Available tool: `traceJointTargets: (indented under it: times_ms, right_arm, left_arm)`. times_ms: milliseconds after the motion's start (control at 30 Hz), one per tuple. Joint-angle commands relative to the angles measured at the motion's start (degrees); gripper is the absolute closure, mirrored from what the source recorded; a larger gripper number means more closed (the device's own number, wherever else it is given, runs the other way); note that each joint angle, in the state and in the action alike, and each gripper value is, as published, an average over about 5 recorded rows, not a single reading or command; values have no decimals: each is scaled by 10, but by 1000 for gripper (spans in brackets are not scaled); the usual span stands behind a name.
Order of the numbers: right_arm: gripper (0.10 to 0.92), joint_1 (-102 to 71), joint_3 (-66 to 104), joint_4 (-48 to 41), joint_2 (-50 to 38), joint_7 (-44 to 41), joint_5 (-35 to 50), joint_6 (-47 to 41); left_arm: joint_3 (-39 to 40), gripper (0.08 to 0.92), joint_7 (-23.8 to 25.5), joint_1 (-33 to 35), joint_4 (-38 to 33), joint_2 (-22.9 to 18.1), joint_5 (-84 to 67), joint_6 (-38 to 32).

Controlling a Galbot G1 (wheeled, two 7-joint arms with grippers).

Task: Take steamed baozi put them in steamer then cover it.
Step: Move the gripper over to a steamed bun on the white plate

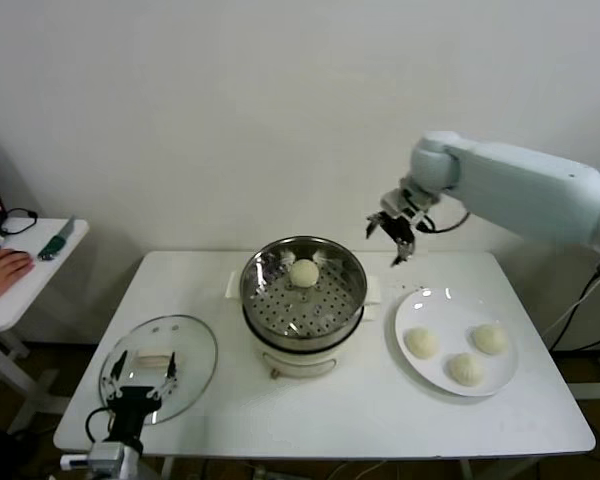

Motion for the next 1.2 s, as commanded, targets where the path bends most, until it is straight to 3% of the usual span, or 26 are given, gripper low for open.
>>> traceJointTargets:
  times_ms: [33, 433, 1200]
  right_arm:
    - [203, -47, -45, 27, -95, 1, 79, -126]
    - [203, -216, 69, -33, -71, -1, -43, -105]
    - [203, -265, 134, -119, 6, 11, -58, -93]
  left_arm:
    - [0, 177, 0, 1, -1, 0, 1, 1]
    - [-2, 177, -1, 5, 0, 3, 4, -1]
    - [0, 177, -1, 9, 8, -4, 11, -6]
